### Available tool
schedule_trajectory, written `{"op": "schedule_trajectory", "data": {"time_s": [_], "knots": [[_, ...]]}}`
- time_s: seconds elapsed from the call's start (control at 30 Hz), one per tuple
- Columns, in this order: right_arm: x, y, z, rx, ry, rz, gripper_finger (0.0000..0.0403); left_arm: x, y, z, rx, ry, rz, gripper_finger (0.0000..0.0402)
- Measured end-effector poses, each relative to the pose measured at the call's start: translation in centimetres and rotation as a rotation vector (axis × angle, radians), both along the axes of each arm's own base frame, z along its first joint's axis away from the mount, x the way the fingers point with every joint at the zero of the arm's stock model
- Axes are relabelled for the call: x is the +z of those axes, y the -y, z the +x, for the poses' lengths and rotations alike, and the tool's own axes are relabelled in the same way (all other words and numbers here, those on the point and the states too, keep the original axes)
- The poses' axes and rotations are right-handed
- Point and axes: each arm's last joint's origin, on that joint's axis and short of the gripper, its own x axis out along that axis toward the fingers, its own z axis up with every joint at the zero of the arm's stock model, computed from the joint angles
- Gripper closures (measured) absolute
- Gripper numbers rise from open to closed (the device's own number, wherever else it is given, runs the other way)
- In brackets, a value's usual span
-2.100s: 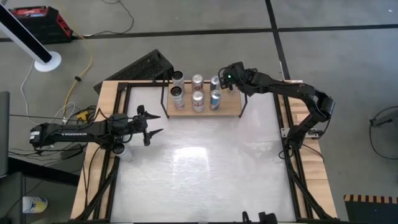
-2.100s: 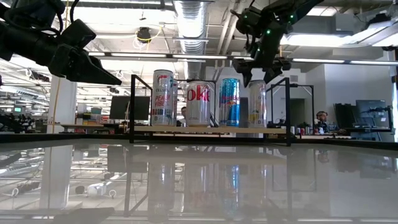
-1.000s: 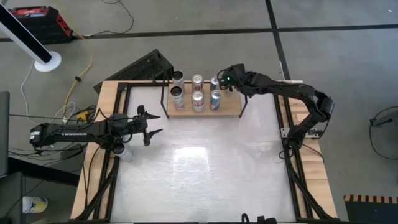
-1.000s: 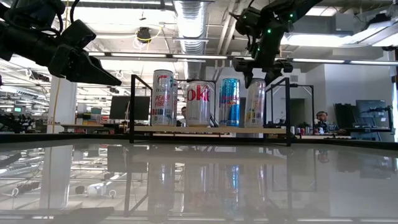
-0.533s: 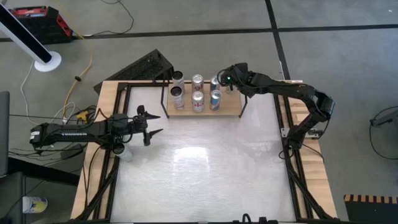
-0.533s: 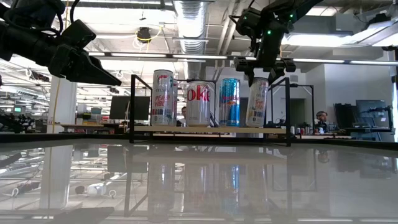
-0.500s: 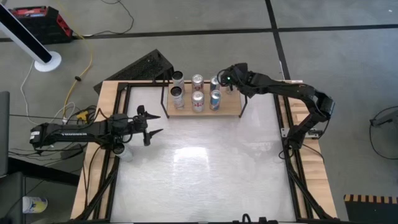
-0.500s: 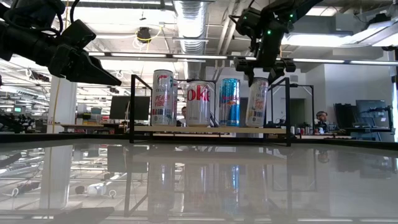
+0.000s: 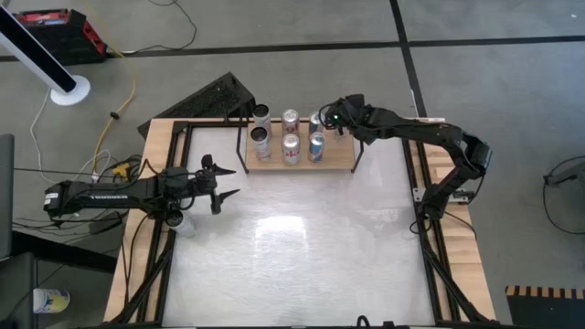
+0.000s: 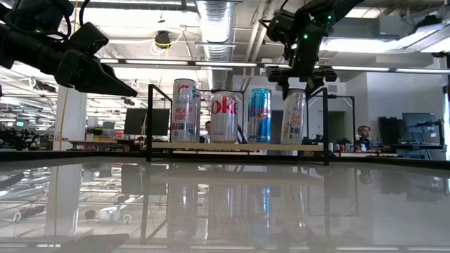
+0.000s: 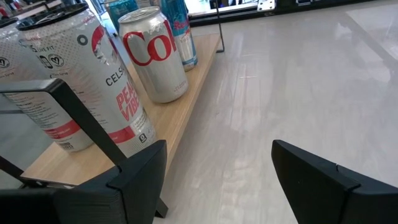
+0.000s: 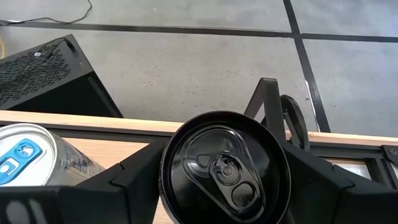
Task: Place canned beverage on shelf
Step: Put the right white-yellow soda can on the shelf
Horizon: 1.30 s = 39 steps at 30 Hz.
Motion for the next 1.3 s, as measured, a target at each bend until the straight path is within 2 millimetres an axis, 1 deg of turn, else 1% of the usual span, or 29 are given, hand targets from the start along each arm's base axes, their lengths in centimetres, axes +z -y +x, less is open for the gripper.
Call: {"op": "schedule_trajectory", "data": {"time_s": [0.2,0.93,1.3], "knots": [[0.01,-0.11,0.09,0.004,0.002,-0.001,0.009,-0.01,0.0,0.0,0.0,0.0,0.0,0.0127],[0.34,0.11,0.49,0.034,0.017,-0.034,0.0083,-0.02,0.0,0.0,0.0,-0.001,0.0,0.0127],[0.48,0.17,0.48,0.027,0.001,-0.06,0.0048,-0.02,0.0,0.0,-0.001,-0.001,0.0,0.0127]]}}
